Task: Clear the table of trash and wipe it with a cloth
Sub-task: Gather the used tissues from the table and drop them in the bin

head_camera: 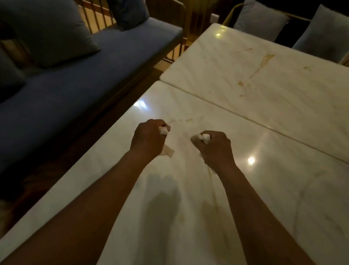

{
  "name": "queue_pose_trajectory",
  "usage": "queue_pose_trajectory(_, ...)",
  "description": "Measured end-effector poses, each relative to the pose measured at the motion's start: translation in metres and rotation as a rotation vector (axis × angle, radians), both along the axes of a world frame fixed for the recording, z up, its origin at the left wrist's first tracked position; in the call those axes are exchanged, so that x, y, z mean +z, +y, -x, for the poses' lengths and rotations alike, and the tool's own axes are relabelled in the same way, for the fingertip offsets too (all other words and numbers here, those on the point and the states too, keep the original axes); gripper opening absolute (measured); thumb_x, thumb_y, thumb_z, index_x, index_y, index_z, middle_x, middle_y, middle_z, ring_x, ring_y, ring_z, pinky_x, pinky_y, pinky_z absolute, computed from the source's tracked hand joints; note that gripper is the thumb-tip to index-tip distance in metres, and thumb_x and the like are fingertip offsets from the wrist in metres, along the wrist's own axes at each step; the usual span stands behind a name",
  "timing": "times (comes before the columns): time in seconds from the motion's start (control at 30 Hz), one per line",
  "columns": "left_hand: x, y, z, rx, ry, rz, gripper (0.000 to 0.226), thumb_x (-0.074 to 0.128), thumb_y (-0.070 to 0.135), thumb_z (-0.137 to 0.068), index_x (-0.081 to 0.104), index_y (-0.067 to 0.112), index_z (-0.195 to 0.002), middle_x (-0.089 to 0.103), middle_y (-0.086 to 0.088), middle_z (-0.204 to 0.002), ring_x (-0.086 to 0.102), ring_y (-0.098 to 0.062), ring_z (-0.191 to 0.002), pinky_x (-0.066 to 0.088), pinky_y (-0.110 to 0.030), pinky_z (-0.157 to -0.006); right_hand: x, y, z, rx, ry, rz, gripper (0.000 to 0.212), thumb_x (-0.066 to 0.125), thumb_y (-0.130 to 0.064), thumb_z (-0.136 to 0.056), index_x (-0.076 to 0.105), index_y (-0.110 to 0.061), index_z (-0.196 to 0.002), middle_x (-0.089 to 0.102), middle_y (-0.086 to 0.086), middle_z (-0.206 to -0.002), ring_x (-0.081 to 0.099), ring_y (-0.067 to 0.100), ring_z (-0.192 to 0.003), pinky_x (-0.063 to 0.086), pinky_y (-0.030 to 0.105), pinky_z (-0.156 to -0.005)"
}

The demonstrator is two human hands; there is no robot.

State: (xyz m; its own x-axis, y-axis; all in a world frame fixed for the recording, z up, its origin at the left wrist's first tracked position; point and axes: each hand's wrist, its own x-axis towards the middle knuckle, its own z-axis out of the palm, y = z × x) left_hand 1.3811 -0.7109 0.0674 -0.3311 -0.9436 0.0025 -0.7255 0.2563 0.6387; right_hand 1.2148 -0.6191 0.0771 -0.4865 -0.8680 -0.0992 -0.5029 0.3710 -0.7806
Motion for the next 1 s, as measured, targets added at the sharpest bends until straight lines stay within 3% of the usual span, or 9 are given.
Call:
queue_pose_trajectory(0.13,0.018,0.065,-0.091,0.065,-0.128,0.076,0.027,0.063,0.041,-0.095,0.061,0.016,-0.085,0.071,-0.004,-0.086,0.067,-0.021,-0.078,0.039,-0.024,-0.062,0.012,0.045,-0.083,0.116,0.115,-0.030,0.050,0.074,-0.045,-0.079,0.042,-0.019,-0.050,0.053,-0.006,-0.055,0.055,0.017,-0.059,0.034,0.028,-0.055)
queue_pose_trajectory(0.23,0.021,0.108,-0.161,0.202,-0.060,-0.021,0.026,0.077,0.023,-0.086,0.060,0.020,-0.105,0.067,0.000,-0.103,0.067,-0.018,-0.091,0.059,-0.030,-0.071,0.015,0.067,-0.137,0.218,0.173,-0.021,0.049,0.065,-0.046,-0.086,0.040,-0.020,-0.053,0.048,-0.008,-0.055,0.048,0.018,-0.061,0.029,0.027,-0.056)
queue_pose_trajectory(0.33,0.026,0.142,-0.229,0.288,-0.125,-0.109,0.047,0.073,0.002,-0.083,0.057,0.021,-0.123,0.059,-0.007,-0.124,0.061,-0.026,-0.111,0.058,-0.038,-0.089,0.011,0.080,-0.190,0.328,0.163,-0.003,0.046,0.058,-0.039,-0.093,0.047,-0.015,-0.056,0.052,-0.003,-0.055,0.053,0.024,-0.062,0.034,0.030,-0.058)
queue_pose_trajectory(0.4,0.030,0.159,-0.274,0.341,-0.208,-0.132,0.048,0.074,0.005,-0.083,0.057,0.017,-0.126,0.059,-0.009,-0.127,0.059,-0.029,-0.114,0.054,-0.039,-0.095,0.007,0.082,-0.227,0.422,0.123,0.006,0.038,0.055,-0.036,-0.095,0.062,-0.013,-0.065,0.064,0.001,-0.064,0.063,0.025,-0.068,0.045,0.031,-0.063)
queue_pose_trajectory(0.5,0.034,0.179,-0.339,0.489,-0.124,-0.123,0.038,0.070,0.003,-0.079,0.064,0.017,-0.113,0.067,-0.013,-0.116,0.067,-0.033,-0.100,0.057,-0.045,-0.085,0.005,0.083,-0.281,0.581,0.099,-0.005,0.020,0.057,-0.026,-0.095,0.074,-0.019,-0.087,0.073,0.000,-0.085,0.067,0.020,-0.081,0.044,0.024,-0.071)
queue_pose_trajectory(0.57,0.035,0.189,-0.381,0.586,-0.104,-0.084,0.032,0.062,0.000,-0.081,0.066,0.012,-0.110,0.069,-0.015,-0.114,0.064,-0.036,-0.106,0.052,-0.043,-0.091,0.004,0.078,-0.318,0.678,0.150,0.032,0.020,0.057,-0.026,-0.096,0.075,-0.016,-0.095,0.074,0.002,-0.093,0.067,0.021,-0.086,0.045,0.024,-0.075)
queue_pose_trajectory(0.67,0.028,0.196,-0.434,0.703,-0.067,-0.065,0.029,0.057,0.002,-0.088,0.064,0.009,-0.115,0.068,-0.012,-0.119,0.061,-0.032,-0.112,0.047,-0.032,-0.090,0.002,0.065,-0.371,0.761,0.183,0.041,0.032,0.055,-0.034,-0.099,0.070,-0.013,-0.079,0.068,0.003,-0.076,0.063,0.021,-0.073,0.045,0.027,-0.062)
queue_pose_trajectory(0.77,0.007,0.189,-0.489,0.790,0.005,-0.079,0.024,0.054,0.005,-0.094,0.060,0.011,-0.117,0.060,-0.002,-0.106,0.056,-0.019,-0.088,0.035,-0.015,-0.065,-0.010,0.042,-0.425,0.790,0.203,0.014,0.044,0.053,-0.043,-0.098,0.054,-0.016,-0.062,0.055,0.000,-0.059,0.056,0.018,-0.058,0.034,0.027,-0.050)
queue_pose_trajectory(1.0,-0.085,0.106,-0.560,0.829,0.076,-0.382,0.036,0.047,0.048,-0.083,0.056,0.019,-0.101,0.065,-0.006,-0.099,0.059,-0.028,-0.085,0.044,-0.036,-0.068,-0.054,-0.026,-0.515,0.791,0.309,-0.103,0.046,0.040,-0.048,-0.100,0.049,-0.022,-0.064,0.052,-0.003,-0.062,0.051,0.014,-0.060,0.029,0.026,-0.052)
